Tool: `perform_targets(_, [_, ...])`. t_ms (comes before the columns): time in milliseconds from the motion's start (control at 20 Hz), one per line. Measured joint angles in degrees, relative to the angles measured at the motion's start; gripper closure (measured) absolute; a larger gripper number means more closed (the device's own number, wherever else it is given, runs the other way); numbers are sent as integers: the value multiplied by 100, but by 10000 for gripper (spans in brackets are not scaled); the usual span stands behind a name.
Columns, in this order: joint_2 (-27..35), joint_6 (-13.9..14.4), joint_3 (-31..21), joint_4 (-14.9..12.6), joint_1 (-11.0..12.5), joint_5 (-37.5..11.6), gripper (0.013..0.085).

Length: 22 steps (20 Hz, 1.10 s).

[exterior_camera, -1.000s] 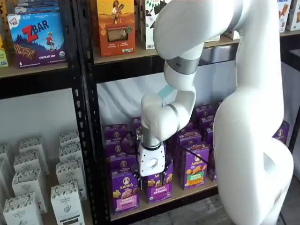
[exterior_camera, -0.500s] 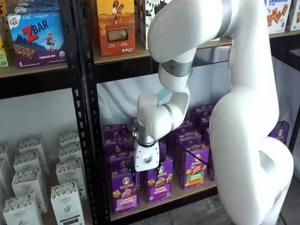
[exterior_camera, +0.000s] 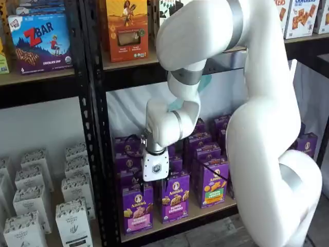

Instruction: Pick up the purple box with a pink patch in the middle, on the bottom shelf, the first box from the left

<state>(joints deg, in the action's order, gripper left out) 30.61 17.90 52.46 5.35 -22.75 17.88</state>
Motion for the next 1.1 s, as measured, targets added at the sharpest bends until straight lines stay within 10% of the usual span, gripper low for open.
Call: perform_targets(1100, [842,253,1422,-372,111,587,130])
